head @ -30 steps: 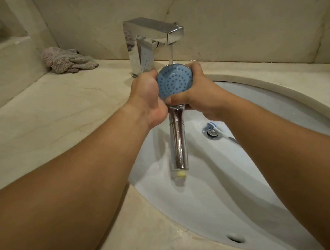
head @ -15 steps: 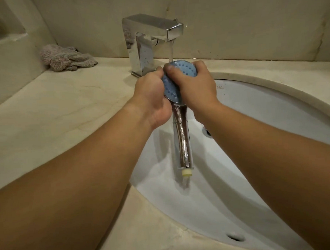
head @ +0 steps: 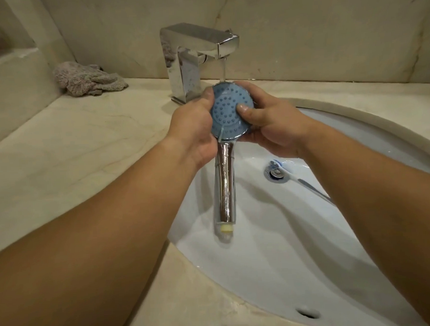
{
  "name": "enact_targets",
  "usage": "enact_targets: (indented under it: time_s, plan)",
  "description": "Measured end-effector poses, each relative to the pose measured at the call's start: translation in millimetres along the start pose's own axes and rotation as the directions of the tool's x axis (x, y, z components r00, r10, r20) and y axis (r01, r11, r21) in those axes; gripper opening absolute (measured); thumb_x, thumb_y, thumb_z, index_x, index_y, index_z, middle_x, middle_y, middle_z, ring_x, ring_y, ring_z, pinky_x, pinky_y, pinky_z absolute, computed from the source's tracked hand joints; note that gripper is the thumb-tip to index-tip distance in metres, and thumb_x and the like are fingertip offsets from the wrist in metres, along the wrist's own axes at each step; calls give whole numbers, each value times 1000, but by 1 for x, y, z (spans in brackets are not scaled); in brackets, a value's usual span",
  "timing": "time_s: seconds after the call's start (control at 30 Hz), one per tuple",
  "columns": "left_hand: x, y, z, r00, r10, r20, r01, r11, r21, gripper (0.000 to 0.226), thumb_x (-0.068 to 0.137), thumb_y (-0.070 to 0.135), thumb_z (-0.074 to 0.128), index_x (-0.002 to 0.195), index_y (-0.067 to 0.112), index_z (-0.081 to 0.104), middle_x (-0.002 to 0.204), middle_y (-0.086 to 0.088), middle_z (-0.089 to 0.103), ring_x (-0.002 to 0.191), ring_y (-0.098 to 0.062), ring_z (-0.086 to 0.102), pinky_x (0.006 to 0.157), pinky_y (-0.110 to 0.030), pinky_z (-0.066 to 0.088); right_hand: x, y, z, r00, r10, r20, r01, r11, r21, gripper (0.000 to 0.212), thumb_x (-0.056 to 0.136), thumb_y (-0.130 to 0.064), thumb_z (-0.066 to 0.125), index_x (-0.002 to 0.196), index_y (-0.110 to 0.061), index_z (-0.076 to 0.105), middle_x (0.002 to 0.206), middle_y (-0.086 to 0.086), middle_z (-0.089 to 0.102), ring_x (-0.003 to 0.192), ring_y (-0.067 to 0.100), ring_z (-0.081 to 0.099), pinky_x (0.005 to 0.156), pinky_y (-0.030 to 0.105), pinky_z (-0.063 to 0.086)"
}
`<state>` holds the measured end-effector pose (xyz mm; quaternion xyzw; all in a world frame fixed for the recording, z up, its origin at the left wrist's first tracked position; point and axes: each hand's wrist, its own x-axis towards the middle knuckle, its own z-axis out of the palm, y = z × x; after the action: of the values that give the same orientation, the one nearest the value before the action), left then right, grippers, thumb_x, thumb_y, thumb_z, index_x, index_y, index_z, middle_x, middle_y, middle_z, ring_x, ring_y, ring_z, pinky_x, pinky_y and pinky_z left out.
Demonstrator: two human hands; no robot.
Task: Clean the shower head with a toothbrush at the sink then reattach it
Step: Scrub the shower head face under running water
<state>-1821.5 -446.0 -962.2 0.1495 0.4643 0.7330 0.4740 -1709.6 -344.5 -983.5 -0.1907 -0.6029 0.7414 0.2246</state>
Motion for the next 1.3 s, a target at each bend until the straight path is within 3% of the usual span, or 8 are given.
enact_targets:
  time_s: [0.13, 0.27, 0.43, 0.73, 0.87, 1.03, 1.2, 1.3]
  plan:
    - [1, 2, -1, 1000, 1, -7, -1, 1000, 6, 33, 107, 25, 51, 130, 2, 57, 110, -20, 75, 88, -33, 78, 69, -49, 64, -1, 1, -1, 1000, -23, -2, 23, 997, 68, 51, 97, -2, 51, 143, -20, 42, 134, 19, 54, 116, 36, 61, 93, 50, 52]
    - [6, 2, 0, 1000, 4, -23, -4, 1000, -21, 32, 108, 23, 50, 131, 2, 58, 116, -20, 74, 102, -35, 75, 85, -53, 62, 3, 7, 17, 962, -62, -268, 66, 998, 8, 33, 100, -22, 52, 131, -12, 53, 118, 15, 67, 105, 28, 68, 88, 44, 56]
    - [7, -2, 0, 1000, 27, 12, -28, 1000, 10, 32, 110, 16, 41, 131, 0, 60, 120, -18, 74, 107, -31, 74, 96, -47, 59, 19, 13, 40, 849, -99, -520, 74, 995, -69, 38, 100, -47, 41, 116, -16, 56, 107, 7, 70, 96, 20, 71, 84, 44, 59]
    - [5, -6, 0, 992, -11, 122, 16, 999, -39, 35, 107, 11, 37, 126, -6, 61, 124, -27, 69, 115, -41, 69, 103, -55, 54, 15, 4, 30, 836, -70, -545, -23, 986, -162, 60, 64, -62, 79, 102, -22, 58, 98, 3, 72, 84, 20, 73, 73, 41, 61]
    - [4, -8, 4, 992, -19, 122, 20, 1000, -11, 34, 108, 11, 38, 122, -7, 63, 123, -28, 70, 113, -42, 69, 100, -58, 54, 19, -2, 33, 772, 10, -635, -115, 985, -126, 82, 39, -80, 74, 94, -20, 63, 92, 2, 73, 80, 26, 73, 73, 44, 60]
    - [6, -4, 0, 999, 4, 54, -3, 1000, -24, 32, 109, 15, 41, 127, -3, 61, 122, -23, 72, 109, -36, 73, 82, -48, 63, 19, 7, 37, 819, -60, -571, -104, 963, -249, 53, 91, -64, 39, 113, -18, 54, 106, 7, 65, 94, 25, 67, 78, 45, 59]
    - [7, -2, -2, 999, 21, 28, -20, 1000, -24, 34, 110, 20, 45, 132, -1, 57, 118, -22, 73, 102, -36, 75, 79, -53, 64, 9, 9, 26, 936, -33, -351, -11, 992, -124, 35, 105, -36, 35, 121, -7, 49, 113, 16, 67, 99, 29, 70, 84, 49, 58]
    - [7, -2, -1, 1000, 6, 31, -5, 999, -36, 33, 108, 22, 48, 132, 1, 56, 118, -23, 73, 102, -38, 75, 80, -59, 62, 4, 9, 23, 955, -33, -294, 7, 996, -89, 33, 106, -30, 36, 124, -5, 46, 114, 17, 67, 100, 28, 70, 85, 46, 58]
